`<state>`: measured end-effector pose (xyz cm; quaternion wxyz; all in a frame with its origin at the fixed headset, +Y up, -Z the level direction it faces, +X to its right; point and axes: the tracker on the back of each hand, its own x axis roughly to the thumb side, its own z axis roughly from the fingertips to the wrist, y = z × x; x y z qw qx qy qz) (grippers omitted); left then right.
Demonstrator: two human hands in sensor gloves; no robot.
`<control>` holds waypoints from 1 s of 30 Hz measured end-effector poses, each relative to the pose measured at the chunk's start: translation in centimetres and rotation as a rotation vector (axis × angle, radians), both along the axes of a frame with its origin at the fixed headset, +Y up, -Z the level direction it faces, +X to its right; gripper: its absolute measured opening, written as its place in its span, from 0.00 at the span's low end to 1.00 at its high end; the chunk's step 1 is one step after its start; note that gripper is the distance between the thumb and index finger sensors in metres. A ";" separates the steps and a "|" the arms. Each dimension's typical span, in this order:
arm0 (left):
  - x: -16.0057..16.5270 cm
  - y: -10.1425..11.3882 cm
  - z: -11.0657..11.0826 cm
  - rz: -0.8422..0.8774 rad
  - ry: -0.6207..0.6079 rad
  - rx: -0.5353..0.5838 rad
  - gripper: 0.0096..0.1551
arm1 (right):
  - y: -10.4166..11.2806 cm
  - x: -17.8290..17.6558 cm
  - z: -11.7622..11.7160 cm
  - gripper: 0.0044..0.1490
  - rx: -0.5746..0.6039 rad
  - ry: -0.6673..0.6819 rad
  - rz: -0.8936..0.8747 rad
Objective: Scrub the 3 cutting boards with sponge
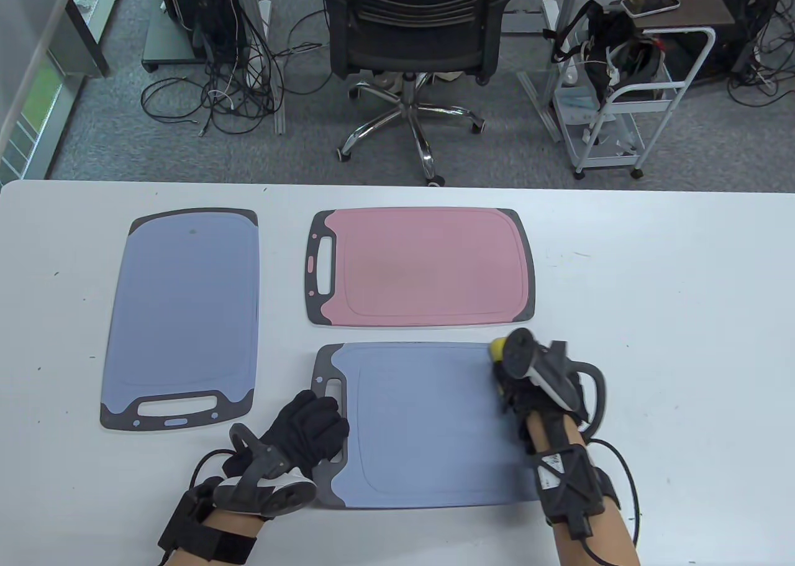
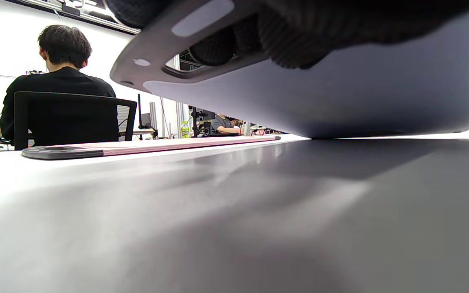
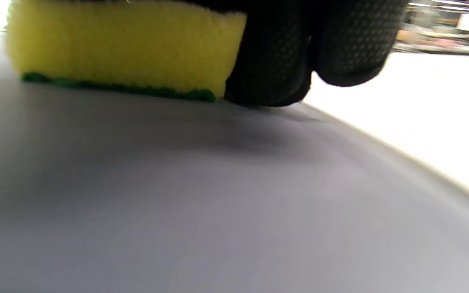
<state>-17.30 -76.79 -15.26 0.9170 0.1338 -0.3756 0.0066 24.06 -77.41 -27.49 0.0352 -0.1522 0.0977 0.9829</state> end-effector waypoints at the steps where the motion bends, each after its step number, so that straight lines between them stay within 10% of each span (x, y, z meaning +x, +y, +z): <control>1: -0.1 0.0 -0.1 0.006 -0.003 -0.004 0.22 | -0.2 0.9 0.3 0.46 -0.004 -0.028 -0.022; 6: -0.1 0.0 -0.1 0.009 -0.002 -0.010 0.22 | 0.4 -2.2 0.3 0.46 0.008 0.089 0.068; 12: -0.1 0.0 -0.1 0.007 0.004 -0.018 0.22 | 2.6 -19.1 3.5 0.46 0.066 0.735 -0.075; 16: -0.1 0.0 -0.1 0.002 0.005 -0.011 0.21 | 3.5 -25.2 6.1 0.46 0.103 0.928 -0.009; 21: 0.0 0.1 -0.1 0.000 0.002 -0.010 0.22 | 2.7 -19.6 4.8 0.46 0.086 0.723 0.016; 30: 0.1 0.1 0.0 -0.009 0.003 0.000 0.22 | 0.0 1.8 5.7 0.46 0.033 0.024 -0.116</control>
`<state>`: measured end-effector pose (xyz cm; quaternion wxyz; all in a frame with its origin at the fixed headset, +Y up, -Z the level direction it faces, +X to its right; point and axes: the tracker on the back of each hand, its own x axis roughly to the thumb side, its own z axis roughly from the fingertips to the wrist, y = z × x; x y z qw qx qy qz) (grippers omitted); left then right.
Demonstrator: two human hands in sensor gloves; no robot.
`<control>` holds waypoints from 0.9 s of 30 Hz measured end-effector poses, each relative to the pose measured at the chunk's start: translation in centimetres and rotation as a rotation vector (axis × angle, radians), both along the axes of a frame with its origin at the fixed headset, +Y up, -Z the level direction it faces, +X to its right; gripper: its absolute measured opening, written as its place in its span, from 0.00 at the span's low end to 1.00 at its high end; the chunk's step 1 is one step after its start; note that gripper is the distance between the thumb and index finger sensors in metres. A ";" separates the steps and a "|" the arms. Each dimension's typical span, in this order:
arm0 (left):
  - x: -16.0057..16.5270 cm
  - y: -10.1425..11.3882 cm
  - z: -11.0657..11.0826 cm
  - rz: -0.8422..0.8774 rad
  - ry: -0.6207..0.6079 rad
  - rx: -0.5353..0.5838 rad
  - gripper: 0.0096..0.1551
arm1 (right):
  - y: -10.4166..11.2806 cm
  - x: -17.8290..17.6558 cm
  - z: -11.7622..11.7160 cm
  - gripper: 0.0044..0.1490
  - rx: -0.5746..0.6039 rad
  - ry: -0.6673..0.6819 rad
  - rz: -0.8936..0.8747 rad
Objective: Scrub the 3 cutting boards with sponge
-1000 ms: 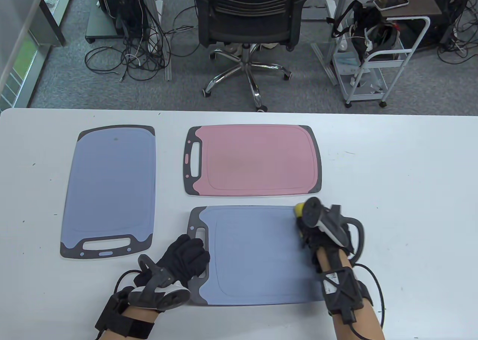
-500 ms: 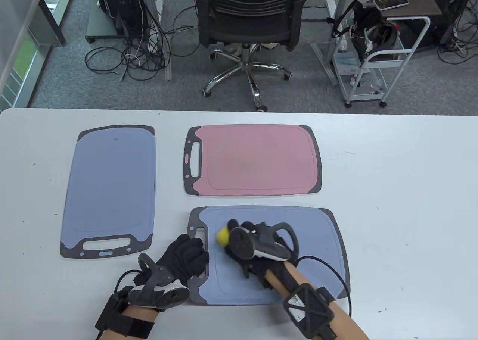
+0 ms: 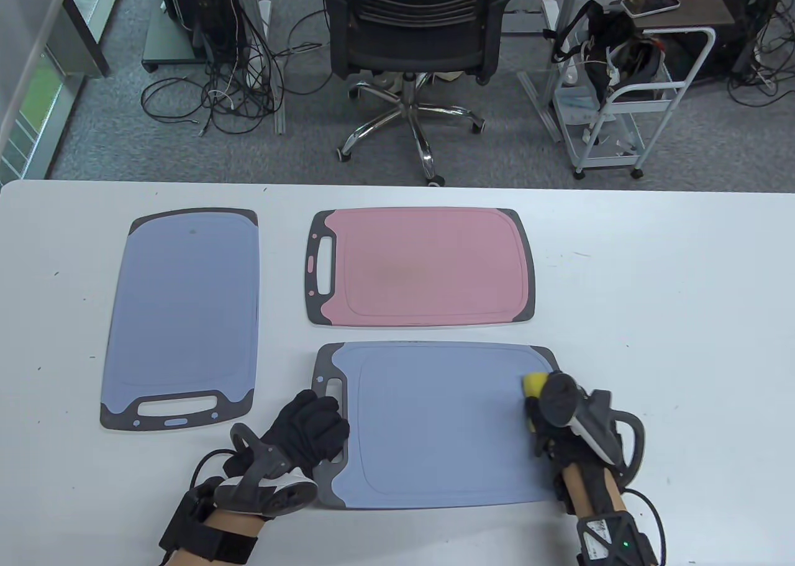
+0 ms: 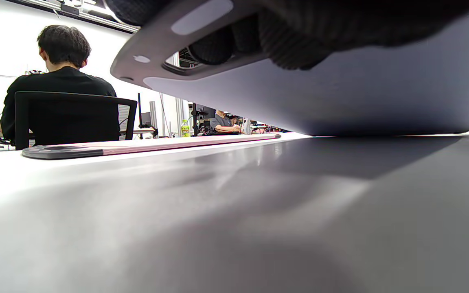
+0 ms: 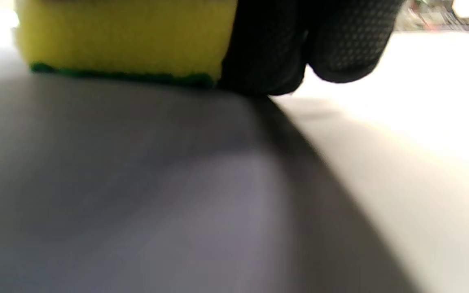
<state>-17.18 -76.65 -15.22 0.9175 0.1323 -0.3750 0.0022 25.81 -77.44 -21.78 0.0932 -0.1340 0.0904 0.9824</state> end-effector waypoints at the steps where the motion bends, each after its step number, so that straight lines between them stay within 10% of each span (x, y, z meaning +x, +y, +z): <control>1: 0.0 0.0 0.0 0.000 0.000 0.000 0.22 | 0.2 -0.2 0.0 0.46 0.015 0.004 -0.009; 13: 0.1 0.0 0.0 -0.001 -0.002 0.004 0.22 | 4.2 -25.8 3.5 0.47 0.133 0.896 0.137; 27: 0.1 -0.1 0.0 0.005 -0.003 -0.004 0.22 | 1.1 -1.1 0.1 0.45 -0.026 0.062 0.085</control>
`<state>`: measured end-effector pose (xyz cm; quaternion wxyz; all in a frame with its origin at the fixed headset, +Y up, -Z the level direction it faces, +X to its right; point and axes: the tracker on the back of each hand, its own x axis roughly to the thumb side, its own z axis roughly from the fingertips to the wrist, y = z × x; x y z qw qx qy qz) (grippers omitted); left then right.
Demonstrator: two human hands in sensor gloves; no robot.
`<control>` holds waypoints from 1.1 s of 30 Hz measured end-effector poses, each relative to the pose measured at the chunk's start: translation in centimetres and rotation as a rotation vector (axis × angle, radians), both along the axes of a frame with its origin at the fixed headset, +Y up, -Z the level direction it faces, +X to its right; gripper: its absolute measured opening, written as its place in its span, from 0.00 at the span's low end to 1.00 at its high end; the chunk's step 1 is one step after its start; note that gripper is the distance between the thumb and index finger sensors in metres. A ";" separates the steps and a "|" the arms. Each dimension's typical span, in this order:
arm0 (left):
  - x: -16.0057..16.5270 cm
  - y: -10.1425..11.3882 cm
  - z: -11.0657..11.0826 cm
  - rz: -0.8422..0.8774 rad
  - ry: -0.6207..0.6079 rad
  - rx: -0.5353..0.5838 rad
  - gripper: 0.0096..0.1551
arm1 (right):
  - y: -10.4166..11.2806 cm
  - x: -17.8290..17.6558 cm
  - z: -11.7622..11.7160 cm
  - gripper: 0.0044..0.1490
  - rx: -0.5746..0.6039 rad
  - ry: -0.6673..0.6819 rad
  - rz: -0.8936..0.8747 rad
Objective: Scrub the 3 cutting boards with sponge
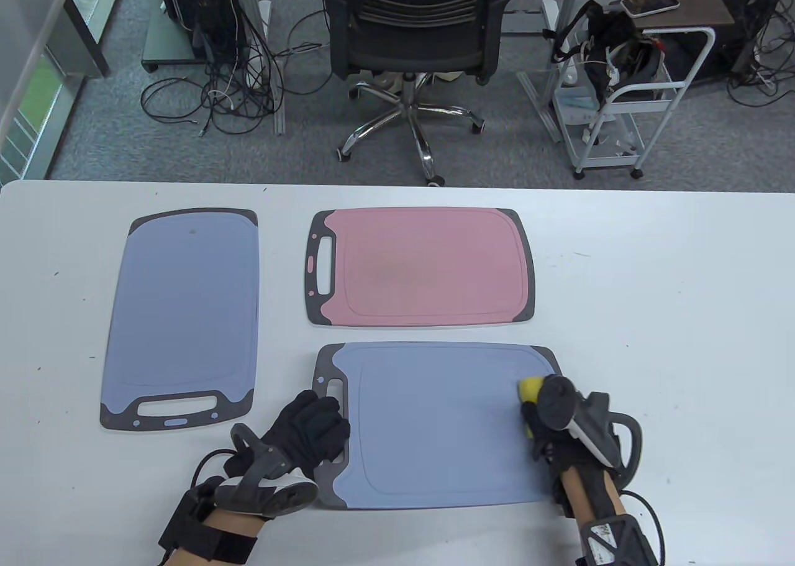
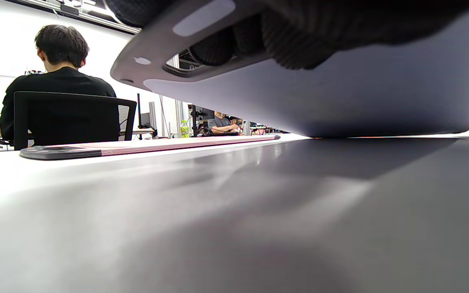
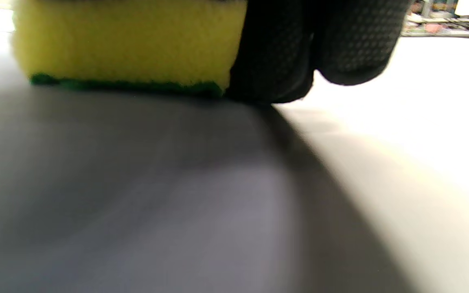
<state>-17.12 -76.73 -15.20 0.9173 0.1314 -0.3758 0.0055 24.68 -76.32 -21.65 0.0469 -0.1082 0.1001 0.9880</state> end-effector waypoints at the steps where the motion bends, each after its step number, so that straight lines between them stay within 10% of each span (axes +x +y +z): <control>1: 0.0 0.0 0.0 -0.001 0.001 0.000 0.22 | 0.0 0.0 -0.1 0.45 -0.002 -0.003 -0.002; 16: 0.0 0.0 -0.1 -0.006 -0.001 0.006 0.22 | 3.2 -22.6 6.8 0.46 0.203 0.890 0.055; 20: 0.0 0.1 -0.1 -0.004 -0.001 0.004 0.23 | 2.8 -19.2 5.0 0.46 0.161 0.732 0.076; 29: 0.1 0.0 -0.1 -0.004 0.001 0.003 0.23 | -0.5 -0.2 2.3 0.46 0.038 0.094 0.033; 33: 0.1 0.0 -0.1 -0.003 0.004 -0.002 0.23 | -0.9 -0.5 2.5 0.45 0.151 0.122 0.027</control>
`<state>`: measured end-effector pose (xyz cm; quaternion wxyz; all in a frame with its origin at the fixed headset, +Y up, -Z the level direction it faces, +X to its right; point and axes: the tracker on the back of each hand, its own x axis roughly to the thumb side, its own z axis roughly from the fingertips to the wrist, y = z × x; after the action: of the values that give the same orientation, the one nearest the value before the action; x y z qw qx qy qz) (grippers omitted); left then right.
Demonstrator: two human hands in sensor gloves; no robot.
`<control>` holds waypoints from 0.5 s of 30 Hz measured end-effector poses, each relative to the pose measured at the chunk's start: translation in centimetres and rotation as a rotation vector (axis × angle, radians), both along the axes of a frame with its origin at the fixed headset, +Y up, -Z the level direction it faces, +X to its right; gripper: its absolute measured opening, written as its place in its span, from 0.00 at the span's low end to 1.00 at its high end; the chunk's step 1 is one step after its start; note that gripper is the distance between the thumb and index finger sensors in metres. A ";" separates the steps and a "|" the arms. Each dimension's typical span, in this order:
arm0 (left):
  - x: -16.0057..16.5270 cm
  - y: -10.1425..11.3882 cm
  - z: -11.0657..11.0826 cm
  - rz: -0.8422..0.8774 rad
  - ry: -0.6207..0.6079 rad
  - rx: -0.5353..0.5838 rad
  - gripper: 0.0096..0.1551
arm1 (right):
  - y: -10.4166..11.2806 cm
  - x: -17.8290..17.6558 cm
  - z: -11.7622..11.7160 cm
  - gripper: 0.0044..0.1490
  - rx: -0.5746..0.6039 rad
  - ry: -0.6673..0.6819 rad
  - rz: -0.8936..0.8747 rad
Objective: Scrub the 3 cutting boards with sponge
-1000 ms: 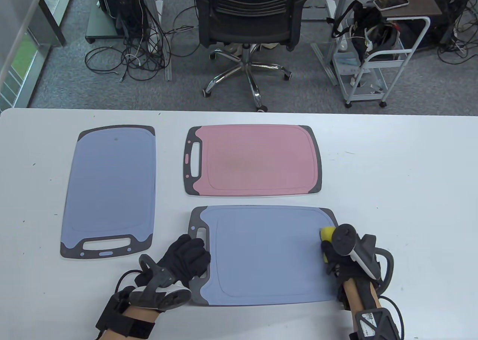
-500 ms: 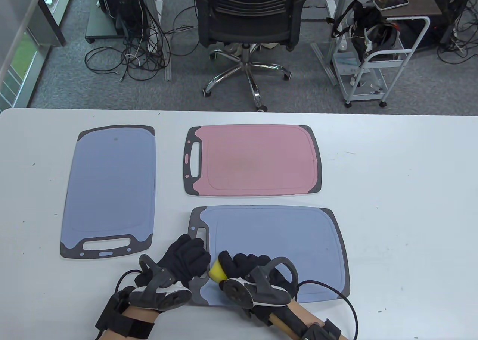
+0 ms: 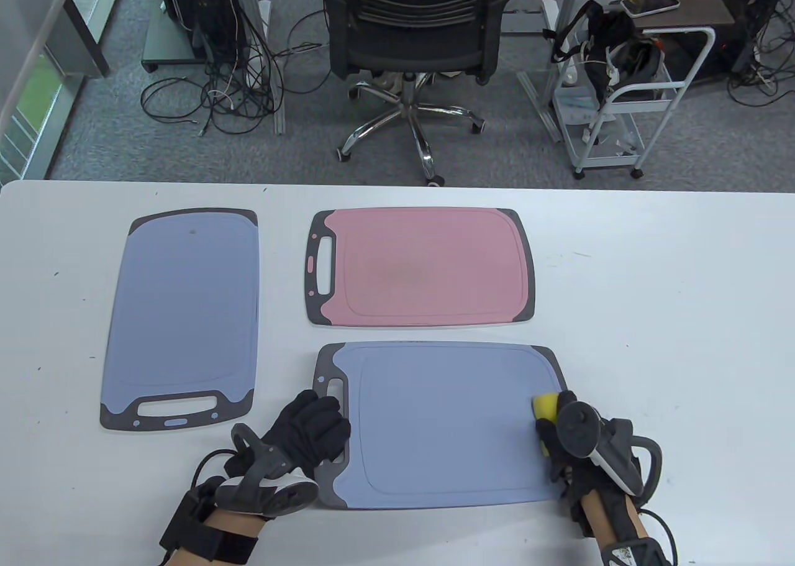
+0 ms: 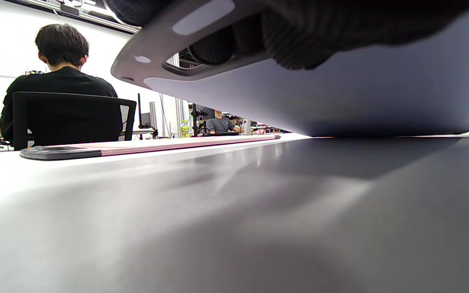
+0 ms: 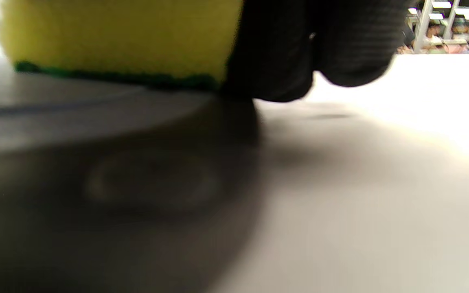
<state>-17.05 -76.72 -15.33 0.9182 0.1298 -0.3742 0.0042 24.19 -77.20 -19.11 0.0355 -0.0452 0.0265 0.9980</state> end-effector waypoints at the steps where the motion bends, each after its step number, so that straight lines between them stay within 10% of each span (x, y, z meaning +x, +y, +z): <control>1: 0.0 0.0 0.0 0.004 -0.001 -0.002 0.23 | 0.3 -1.6 -0.2 0.45 -0.034 0.069 0.056; 10: 0.0 0.0 0.0 0.002 -0.004 0.003 0.23 | 3.4 -22.6 3.1 0.47 0.004 0.776 0.072; 15: -0.3 0.0 -0.1 0.026 -0.003 -0.009 0.22 | 3.7 -23.9 3.1 0.47 0.025 0.792 0.107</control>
<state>-17.34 -76.68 -15.45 0.9181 0.1303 -0.3739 0.0178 0.29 -73.46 -15.97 -0.0291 0.3423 0.0237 0.9389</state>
